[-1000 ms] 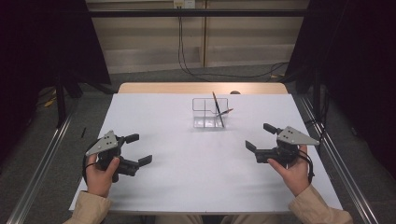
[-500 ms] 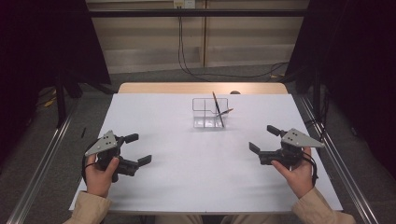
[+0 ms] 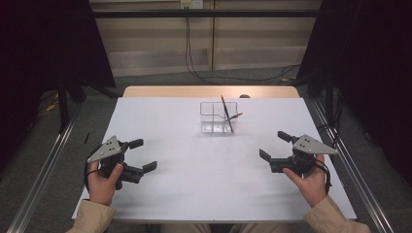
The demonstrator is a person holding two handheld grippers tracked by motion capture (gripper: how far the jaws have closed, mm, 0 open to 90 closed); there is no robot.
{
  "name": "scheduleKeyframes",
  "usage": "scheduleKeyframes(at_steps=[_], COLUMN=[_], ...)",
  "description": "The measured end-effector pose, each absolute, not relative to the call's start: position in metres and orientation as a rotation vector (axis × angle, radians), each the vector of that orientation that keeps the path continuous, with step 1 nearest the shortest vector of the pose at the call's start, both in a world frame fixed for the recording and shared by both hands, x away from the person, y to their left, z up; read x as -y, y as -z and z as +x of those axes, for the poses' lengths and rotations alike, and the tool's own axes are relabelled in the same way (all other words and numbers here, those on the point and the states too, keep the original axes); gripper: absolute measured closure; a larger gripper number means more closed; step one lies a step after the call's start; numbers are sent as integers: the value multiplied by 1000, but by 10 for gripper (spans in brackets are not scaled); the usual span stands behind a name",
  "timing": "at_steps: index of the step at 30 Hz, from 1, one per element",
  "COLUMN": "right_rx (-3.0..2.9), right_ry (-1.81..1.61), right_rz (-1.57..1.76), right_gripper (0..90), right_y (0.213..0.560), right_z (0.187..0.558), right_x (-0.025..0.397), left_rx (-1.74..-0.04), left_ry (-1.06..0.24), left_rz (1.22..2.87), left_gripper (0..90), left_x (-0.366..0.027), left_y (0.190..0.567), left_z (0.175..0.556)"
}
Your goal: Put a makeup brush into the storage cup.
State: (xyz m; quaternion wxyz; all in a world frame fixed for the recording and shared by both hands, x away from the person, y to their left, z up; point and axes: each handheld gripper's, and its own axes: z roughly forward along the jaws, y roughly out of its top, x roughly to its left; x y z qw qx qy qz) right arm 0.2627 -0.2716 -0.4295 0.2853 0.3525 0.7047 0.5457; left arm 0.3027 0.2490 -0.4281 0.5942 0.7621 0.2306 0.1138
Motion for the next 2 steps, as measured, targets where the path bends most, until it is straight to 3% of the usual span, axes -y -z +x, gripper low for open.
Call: scheduleKeyframes(at_steps=[2], right_rx=[-1885], right_ry=[-1462], right_rz=[941], right_gripper=[66], right_y=[430], right_z=[263], right_x=[271], left_rx=[-536], left_ry=[-265], left_rz=[1771], left_gripper=[12], left_x=[-249], left_y=[428], left_z=[302])
